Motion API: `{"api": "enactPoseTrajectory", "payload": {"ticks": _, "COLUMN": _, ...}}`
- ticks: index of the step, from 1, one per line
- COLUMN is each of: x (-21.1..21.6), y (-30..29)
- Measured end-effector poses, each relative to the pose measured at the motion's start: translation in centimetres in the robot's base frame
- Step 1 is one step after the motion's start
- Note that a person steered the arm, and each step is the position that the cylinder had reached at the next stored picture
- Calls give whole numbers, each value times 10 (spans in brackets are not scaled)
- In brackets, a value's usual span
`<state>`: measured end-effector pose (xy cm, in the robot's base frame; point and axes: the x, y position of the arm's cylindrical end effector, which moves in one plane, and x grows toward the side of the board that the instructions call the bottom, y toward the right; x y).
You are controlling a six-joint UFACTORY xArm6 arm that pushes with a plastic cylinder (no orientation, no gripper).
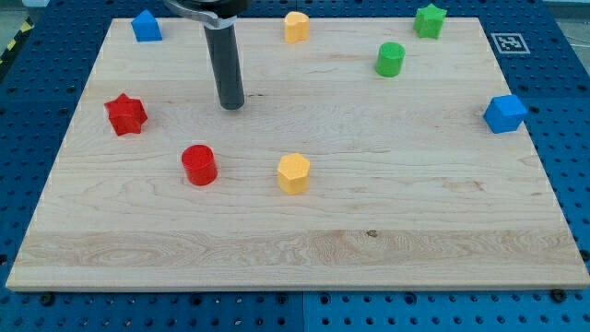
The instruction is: Push the red circle slightly to the bottom left of the board
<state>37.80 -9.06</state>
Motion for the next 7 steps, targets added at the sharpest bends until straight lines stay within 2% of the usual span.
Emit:
{"api": "enactPoseTrajectory", "payload": {"ticks": 2, "x": 14, "y": -17}}
{"api": "enactPoseTrajectory", "payload": {"ticks": 3, "x": 46, "y": -19}}
{"api": "enactPoseTrajectory", "payload": {"ticks": 7, "x": 91, "y": -11}}
